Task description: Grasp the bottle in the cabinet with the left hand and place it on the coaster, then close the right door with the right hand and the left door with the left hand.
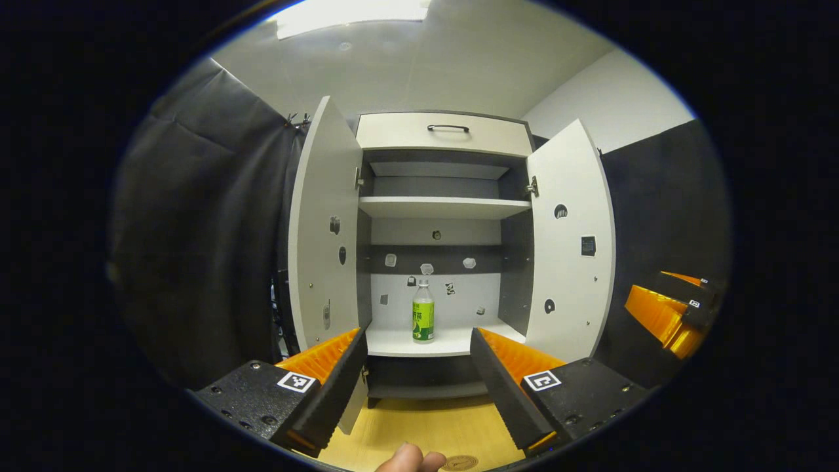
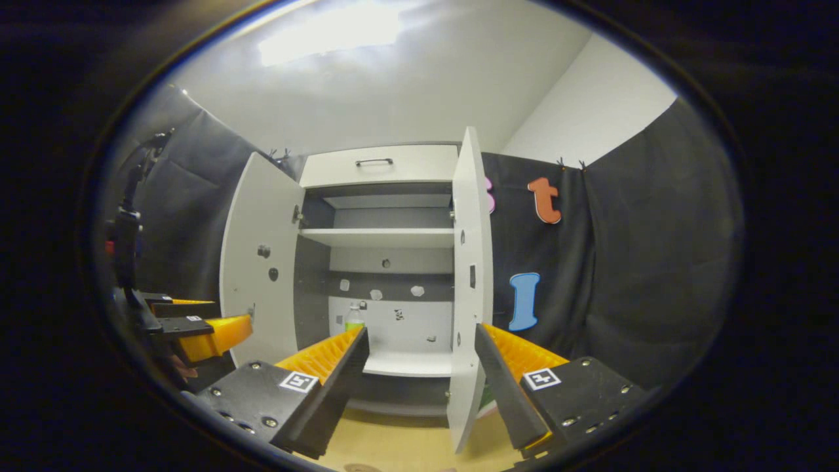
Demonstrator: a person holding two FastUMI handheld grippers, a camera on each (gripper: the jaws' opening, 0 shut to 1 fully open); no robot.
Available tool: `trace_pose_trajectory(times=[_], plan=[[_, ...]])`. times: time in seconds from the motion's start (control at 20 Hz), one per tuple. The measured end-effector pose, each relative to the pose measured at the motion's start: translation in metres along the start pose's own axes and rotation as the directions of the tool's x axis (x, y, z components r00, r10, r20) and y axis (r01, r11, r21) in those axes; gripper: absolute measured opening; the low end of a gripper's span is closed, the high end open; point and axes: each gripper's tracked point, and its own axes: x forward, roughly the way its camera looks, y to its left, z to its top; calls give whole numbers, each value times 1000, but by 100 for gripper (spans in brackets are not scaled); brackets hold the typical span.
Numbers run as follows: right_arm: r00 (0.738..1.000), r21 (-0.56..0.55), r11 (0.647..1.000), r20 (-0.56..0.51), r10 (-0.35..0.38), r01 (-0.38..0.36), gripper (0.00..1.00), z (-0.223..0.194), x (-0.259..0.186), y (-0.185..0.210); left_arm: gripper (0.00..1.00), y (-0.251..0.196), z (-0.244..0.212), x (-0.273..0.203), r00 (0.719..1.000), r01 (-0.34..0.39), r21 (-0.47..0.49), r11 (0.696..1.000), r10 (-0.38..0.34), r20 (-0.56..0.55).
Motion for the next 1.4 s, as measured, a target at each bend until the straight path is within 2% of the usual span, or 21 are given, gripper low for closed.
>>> trace_pose_trajectory(times=[0.55,1.05,1.4], plan=[[1000,1,1000,-30,9,-9,98,-25,56,14,100,18,-33,88,999,9,-2,1000,-9,-43],[999,-24,1000,-49,-4,3,98,-53,109,25,100,21,-70,220,997,51,-8,999,-51,-52],[998,10,1000,-68,-1,2,98,-67,124,32,100,12,-94,321,997,76,-21,997,-77,-18]])
